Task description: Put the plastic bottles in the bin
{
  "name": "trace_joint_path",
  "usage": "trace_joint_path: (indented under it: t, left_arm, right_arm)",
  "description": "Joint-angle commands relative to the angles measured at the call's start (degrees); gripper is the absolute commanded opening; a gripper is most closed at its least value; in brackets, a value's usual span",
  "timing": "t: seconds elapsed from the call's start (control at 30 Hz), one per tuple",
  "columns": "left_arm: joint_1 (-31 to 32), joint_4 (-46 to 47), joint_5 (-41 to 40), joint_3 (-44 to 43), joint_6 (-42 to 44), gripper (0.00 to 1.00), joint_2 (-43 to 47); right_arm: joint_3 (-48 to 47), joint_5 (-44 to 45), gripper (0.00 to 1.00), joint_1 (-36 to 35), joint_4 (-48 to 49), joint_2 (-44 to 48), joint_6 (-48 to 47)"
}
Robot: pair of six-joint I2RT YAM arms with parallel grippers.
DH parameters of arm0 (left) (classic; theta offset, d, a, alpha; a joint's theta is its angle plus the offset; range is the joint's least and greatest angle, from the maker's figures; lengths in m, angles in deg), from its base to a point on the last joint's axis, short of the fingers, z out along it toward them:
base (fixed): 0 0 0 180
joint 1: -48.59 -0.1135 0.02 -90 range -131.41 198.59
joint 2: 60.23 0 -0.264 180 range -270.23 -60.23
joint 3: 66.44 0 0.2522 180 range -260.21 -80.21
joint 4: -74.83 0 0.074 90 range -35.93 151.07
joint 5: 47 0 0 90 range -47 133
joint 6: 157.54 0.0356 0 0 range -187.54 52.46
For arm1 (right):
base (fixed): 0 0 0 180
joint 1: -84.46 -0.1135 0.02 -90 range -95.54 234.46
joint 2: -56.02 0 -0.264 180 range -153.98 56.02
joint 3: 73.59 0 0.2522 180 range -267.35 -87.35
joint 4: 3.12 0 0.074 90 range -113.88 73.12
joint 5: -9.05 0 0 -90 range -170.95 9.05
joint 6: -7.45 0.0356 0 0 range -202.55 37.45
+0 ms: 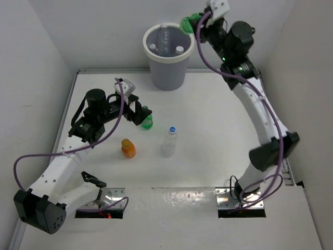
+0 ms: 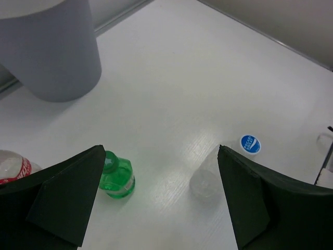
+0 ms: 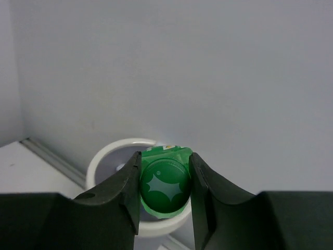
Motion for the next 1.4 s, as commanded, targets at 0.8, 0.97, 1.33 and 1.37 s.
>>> trace_joint_path:
  t: [0.8,0.97,1.33,1.37]
  left_arm:
    - [12.4,-4.3,6.4,-0.1,19.6,1.00,-4.0]
    - [14.2,-4.3,10.4,1.0,24.0,1.00,-5.7]
    - [19.2,2.4,11.3,2.2,25.4,1.00,-12.9]
    - [19.8,3.2,11.3,2.2,24.8,1.00,-13.7]
  right_arm:
    - [-6.4,1.2,0.94,0.8,9.1,-14.0,7.7]
    - [3.6,-2.9,0.94,4.4,-0.8,0.3,13.7]
    - [33.7,-9.5,0.94,17.5,-11.9,26.3,14.8]
    - [35.8,-10.0,0.94,18.7,-13.8,29.2,15.0]
